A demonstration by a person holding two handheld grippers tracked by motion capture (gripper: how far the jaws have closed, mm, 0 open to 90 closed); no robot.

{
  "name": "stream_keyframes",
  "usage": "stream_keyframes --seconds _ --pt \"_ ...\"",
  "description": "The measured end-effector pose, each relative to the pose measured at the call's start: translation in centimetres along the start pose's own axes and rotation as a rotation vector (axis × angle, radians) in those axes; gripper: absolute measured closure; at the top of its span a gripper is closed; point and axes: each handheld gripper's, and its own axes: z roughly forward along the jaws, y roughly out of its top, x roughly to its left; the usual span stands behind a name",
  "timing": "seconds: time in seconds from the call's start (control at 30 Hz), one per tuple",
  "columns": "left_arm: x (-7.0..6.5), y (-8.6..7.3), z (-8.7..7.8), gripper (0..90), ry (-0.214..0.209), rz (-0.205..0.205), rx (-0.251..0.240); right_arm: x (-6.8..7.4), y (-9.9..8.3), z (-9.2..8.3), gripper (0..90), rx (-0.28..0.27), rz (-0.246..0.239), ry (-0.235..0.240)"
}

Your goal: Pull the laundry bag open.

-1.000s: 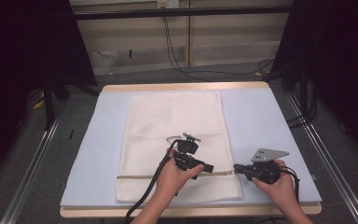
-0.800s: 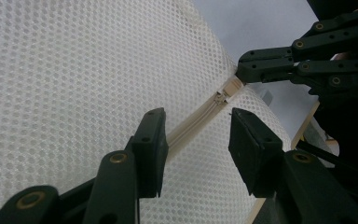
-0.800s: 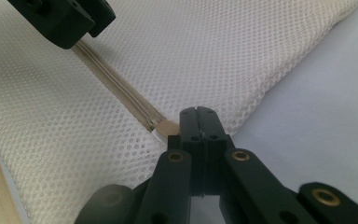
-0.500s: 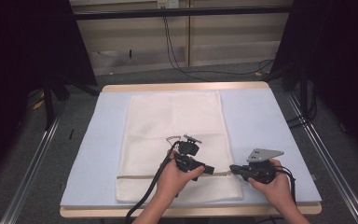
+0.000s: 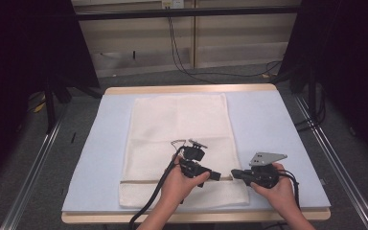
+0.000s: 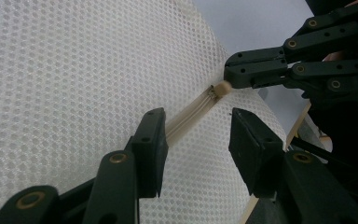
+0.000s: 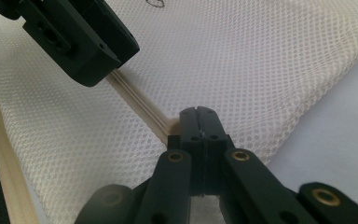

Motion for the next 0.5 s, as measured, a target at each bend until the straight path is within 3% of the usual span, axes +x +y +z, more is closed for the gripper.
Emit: stream_keyframes --seconds 0.03,0.07,0.17,0.23,0.27,0.3,0.37,0.4,0.5 --pt "-0.1 0.0 0.1 56.0 -0.009 -0.019 -0.009 0.0 0.0 -0.1 90.0 -0.002 0.005 -0.007" --pt "0.0 0.0 0.1 56.0 -0.007 0.005 0.005 0.0 0.0 -0.1 90.0 -0.002 0.005 -0.007" --pt "-0.3 0.1 0.4 56.9 -0.010 -0.019 -0.008 -0.3 -0.1 -0.3 90.0 -0.001 0.003 -0.020" --pt "-0.3 0.2 0.7 59.5 -0.017 -0.015 0.010 -0.5 -0.3 -0.5 90.0 0.004 0.003 -0.032" --pt "-0.2 0.3 0.9 61.2 -0.022 0.012 0.039 -0.7 -0.6 -0.7 90.0 0.016 0.006 -0.039" --pt "-0.2 0.3 0.9 61.6 -0.022 0.012 0.039 -0.7 -0.6 -0.7 90.0 0.016 0.006 -0.039" --pt "-0.5 0.5 1.6 61.8 -0.032 -0.042 0.023 -1.0 -0.8 -0.8 90.0 0.021 0.014 -0.045" --pt "-0.2 0.5 1.7 62.2 -0.025 -0.007 0.053 -1.0 -0.8 -0.9 90.0 0.024 0.016 -0.049" --pt "-0.1 0.7 2.3 63.8 -0.028 -0.026 0.067 -1.0 -0.8 -0.9 90.0 0.032 0.010 -0.056"
